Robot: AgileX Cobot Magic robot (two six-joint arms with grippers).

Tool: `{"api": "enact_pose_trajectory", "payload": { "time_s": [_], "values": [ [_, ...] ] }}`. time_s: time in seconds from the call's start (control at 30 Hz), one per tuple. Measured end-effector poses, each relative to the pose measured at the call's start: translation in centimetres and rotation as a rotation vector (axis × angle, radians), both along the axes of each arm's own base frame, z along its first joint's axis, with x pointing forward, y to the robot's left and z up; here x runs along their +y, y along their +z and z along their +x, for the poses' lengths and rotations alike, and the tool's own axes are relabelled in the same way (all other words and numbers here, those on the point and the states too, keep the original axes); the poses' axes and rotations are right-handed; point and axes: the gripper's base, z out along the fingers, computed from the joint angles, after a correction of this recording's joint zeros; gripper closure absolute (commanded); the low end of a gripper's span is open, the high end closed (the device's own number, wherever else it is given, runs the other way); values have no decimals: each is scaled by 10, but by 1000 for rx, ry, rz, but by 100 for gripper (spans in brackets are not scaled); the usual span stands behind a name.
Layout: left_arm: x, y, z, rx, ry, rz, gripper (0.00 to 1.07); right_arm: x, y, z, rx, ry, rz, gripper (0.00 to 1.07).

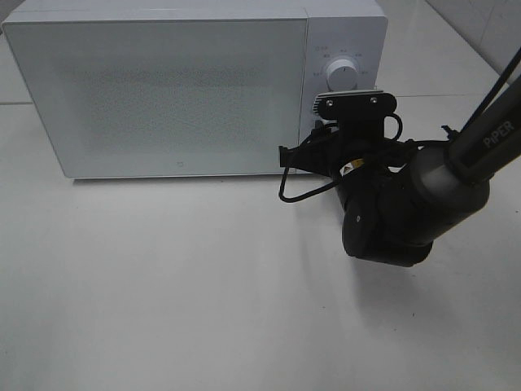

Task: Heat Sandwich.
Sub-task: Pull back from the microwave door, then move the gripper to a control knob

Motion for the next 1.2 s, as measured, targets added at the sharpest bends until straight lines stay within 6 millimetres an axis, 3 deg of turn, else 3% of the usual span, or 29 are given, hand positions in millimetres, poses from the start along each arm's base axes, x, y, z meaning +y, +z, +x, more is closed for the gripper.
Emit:
{"api": "enact_pose_trajectory", "payload": {
  "time_s": [0.23,0.37,0.4,0.53,0.57,0.63,0.7,0.8,1.03,1.2],
  "values": [
    [0,0,0,0,0,0,31,0,0,0,0,-11,56,107],
    [0,0,0,0,0,0,31,0,0,0,2,-37,191,107],
    [0,0,0,0,0,0,31,0,0,0,1,-60,300,107],
    [0,0,0,0,0,0,31,0,0,0,2,-92,465,107],
    [0,0,0,0,0,0,31,0,0,0,3,-118,606,107],
    [0,0,0,0,0,0,31,1,0,0,4,-128,663,107],
    [0,0,0,0,0,0,31,1,1,0,1,-166,883,107],
    [0,0,0,0,0,0,31,1,1,0,-1,-186,1010,107],
    [0,0,0,0,0,0,31,1,2,-1,-4,-284,1558,107],
    [0,0,0,0,0,0,31,1,2,-1,-6,-306,1676,107]
  ]
}}
